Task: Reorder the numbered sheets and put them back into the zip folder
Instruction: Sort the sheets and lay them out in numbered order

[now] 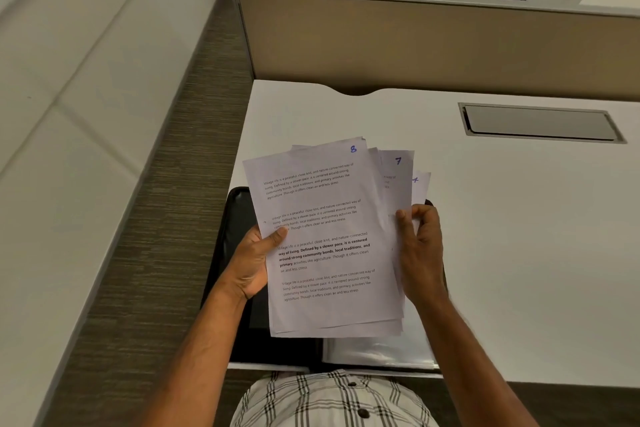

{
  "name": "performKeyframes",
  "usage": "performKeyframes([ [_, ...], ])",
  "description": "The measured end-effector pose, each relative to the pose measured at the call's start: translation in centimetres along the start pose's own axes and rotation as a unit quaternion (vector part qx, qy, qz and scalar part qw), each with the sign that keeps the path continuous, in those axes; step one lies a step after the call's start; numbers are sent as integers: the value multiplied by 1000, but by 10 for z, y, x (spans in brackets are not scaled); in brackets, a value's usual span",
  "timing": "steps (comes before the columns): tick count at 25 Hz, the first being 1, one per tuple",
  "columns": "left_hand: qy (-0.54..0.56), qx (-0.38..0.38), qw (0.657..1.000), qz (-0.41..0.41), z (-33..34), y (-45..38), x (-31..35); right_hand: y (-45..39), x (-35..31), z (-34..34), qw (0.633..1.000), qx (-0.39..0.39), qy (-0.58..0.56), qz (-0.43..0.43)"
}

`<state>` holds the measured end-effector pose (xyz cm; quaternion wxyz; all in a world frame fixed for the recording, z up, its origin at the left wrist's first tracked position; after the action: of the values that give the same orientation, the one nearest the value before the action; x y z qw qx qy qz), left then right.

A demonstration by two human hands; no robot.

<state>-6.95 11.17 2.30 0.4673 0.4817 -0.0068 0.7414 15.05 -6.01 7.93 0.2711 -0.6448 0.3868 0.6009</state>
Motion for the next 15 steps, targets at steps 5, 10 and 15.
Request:
performKeyframes([
  [5,-1,0,1000,-4,-2,3,-7,2,-4,-3,1000,-11,-13,-5],
  [10,-5,7,1000,5,0,10,-15,6,-12,-9,999,-29,6,-36],
  [15,-19,9,1000,2,8,18,-24,14,5,-8,988,-115,-49,95],
])
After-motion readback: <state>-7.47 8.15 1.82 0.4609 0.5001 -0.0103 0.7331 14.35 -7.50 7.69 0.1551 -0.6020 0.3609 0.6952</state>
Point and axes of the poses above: each hand's wrist, its own y-axis away from the middle knuckle, its own z-axis out of the palm, x = y × z, the point moved 8 cm from there along -y, towards the middle knuckle, and after that the axes turned 3 degrees about -x, right-handed, at the moved point
